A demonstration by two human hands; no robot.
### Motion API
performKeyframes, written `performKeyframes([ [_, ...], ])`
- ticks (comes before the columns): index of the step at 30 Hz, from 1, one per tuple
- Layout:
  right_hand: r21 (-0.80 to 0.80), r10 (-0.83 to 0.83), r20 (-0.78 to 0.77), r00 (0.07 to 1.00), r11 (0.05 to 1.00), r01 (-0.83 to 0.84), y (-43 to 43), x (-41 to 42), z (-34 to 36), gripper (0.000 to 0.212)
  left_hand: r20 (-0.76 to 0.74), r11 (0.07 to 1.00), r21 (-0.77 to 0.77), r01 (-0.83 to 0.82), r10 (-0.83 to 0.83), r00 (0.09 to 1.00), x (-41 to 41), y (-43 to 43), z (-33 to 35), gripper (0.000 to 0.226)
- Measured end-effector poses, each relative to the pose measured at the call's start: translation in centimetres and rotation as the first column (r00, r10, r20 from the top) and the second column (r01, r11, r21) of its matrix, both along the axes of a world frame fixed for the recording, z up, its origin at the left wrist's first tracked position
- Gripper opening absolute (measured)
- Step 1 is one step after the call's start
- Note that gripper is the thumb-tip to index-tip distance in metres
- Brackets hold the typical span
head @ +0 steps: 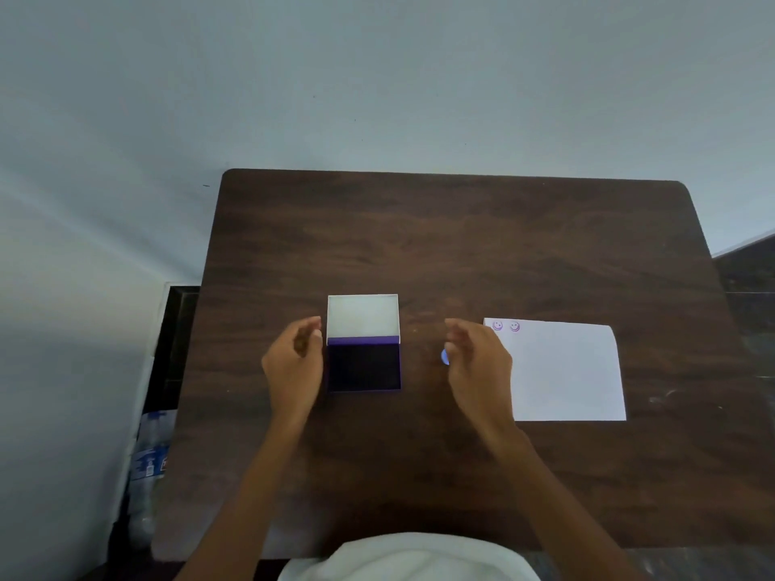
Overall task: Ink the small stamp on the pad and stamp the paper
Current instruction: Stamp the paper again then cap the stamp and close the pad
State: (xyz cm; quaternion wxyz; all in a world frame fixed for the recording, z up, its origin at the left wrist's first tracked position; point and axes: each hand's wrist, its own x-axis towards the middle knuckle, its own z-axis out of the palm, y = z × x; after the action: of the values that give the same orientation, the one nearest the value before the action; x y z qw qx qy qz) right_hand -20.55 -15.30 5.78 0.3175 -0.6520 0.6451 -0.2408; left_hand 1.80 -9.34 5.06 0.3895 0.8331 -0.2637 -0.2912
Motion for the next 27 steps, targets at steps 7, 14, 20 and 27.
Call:
performKeyframes([
  [7,0.392,0.015,0.16,0.987,0.917,-0.077,-2.2,5.8,0.0,0.046,-0.096,0.997,0.078,-0.004,0.012,0.995,1.6,-1.7,-0.9,0.03],
  [14,0.468,-0.009,0.169,0.986,0.881,-0.072,-2.6,7.3,-0.5,0.043,-0.223,0.988,0.126,0.09,-0.06,0.973,1.7,-3.1,-1.3,0.039],
  [20,0.485,-0.046,0.208,0.977,0.872,-0.062,-2.2,7.0,-0.1,0.047,-0.311,0.991,0.104,0.086,-0.05,0.949,1.5,-3.1,-1.1,0.041],
  [27,0.486,-0.122,0.312,0.942,0.873,-0.048,-0.9,6.0,0.9,0.058,-0.304,0.995,0.004,0.098,-0.092,0.948,1.6,-1.5,-0.7,0.036],
])
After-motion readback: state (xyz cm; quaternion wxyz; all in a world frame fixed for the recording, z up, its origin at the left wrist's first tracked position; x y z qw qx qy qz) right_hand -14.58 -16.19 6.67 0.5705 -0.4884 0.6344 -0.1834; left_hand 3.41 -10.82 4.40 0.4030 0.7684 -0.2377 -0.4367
